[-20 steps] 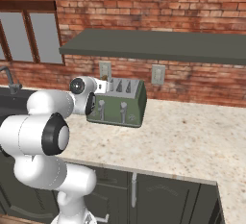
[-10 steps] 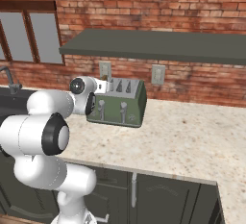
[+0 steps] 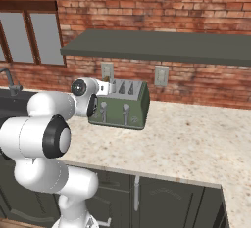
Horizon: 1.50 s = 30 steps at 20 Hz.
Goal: Start the toaster. Once the lever pops up, take the bread to the plate on the dining counter.
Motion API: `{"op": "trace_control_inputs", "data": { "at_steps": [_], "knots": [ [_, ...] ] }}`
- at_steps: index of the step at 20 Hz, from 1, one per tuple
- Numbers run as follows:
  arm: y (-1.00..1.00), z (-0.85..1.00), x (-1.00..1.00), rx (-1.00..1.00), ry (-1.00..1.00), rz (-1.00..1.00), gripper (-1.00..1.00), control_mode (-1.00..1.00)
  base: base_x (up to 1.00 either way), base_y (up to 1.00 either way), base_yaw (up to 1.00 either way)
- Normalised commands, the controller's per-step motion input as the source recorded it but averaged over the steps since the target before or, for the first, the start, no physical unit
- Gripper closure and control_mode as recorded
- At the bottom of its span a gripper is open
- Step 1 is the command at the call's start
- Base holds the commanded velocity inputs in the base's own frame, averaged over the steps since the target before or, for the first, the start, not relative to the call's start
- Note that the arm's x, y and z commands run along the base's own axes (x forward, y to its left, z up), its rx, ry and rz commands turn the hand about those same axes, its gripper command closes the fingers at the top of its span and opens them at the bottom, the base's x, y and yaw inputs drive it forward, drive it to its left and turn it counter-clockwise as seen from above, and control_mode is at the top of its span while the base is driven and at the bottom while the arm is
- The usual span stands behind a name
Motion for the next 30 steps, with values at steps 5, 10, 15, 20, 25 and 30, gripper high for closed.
{"op": "trace_control_inputs", "data": {
  "at_steps": [5, 10, 15, 20, 25, 30],
  "knots": [
    [0.00, 0.00, 0.00, 0.00, 0.00, 0.00, -1.00, -1.00, 0.00, 0.00, 0.00],
    [0.00, 0.00, 0.00, 0.00, 0.00, 0.00, -1.00, -1.00, 0.00, 0.00, 0.00],
    [0.00, 0.00, 0.00, 0.00, 0.00, 0.00, -1.00, -1.00, 0.00, 0.00, 0.00],
    [0.00, 0.00, 0.00, 0.00, 0.00, 0.00, -1.00, -1.00, 0.00, 0.00, 0.00],
    [0.00, 0.00, 0.01, 0.00, 0.00, 0.00, -1.00, -1.00, 0.00, 0.00, 0.00],
    [0.00, 0.00, 0.19, 0.00, 0.00, 0.00, -1.00, -1.00, 0.00, 0.00, 0.00]
  ]
}}
